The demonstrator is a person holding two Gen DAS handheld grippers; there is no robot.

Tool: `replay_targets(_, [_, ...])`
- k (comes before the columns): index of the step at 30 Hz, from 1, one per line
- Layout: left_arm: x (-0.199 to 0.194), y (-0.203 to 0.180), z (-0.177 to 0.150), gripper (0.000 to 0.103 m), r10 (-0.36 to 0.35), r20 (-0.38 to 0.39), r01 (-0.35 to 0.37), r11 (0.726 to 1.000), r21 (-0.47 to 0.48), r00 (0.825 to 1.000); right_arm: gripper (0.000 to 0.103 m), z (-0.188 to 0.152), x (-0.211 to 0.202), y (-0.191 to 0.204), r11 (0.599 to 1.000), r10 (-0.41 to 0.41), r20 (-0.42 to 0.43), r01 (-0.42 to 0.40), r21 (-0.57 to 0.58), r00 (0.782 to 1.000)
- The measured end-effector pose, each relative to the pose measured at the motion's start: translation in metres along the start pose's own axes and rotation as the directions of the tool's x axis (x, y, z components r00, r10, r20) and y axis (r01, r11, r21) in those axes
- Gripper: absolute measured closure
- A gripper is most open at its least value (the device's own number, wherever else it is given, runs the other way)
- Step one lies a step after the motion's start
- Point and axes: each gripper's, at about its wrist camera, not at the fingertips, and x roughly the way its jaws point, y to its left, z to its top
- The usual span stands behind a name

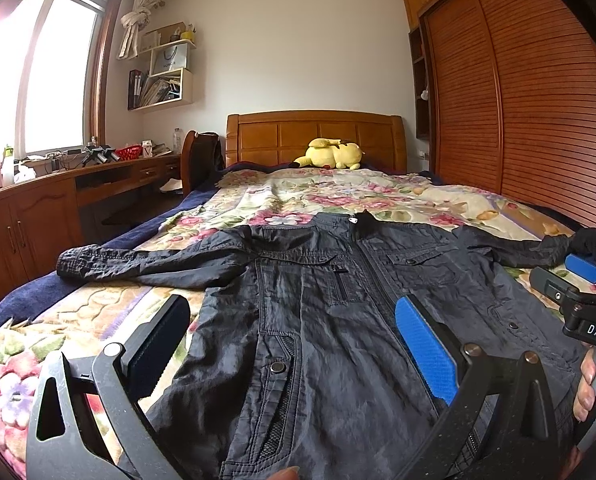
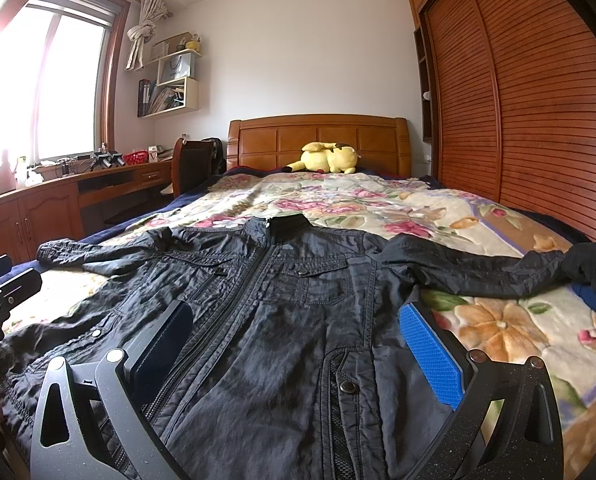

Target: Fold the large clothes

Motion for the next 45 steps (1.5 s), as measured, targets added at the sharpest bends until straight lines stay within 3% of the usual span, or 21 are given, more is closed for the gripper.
replay_targets(45, [-0.0015,-0.0029,0.0023,0.0,0.003,0.006,-0.003,1.0,0.01,1.0,0.0,0.0001,0.0008,-0.0008,1.0,0.007,0.0,-0.007,-0.002,1.0])
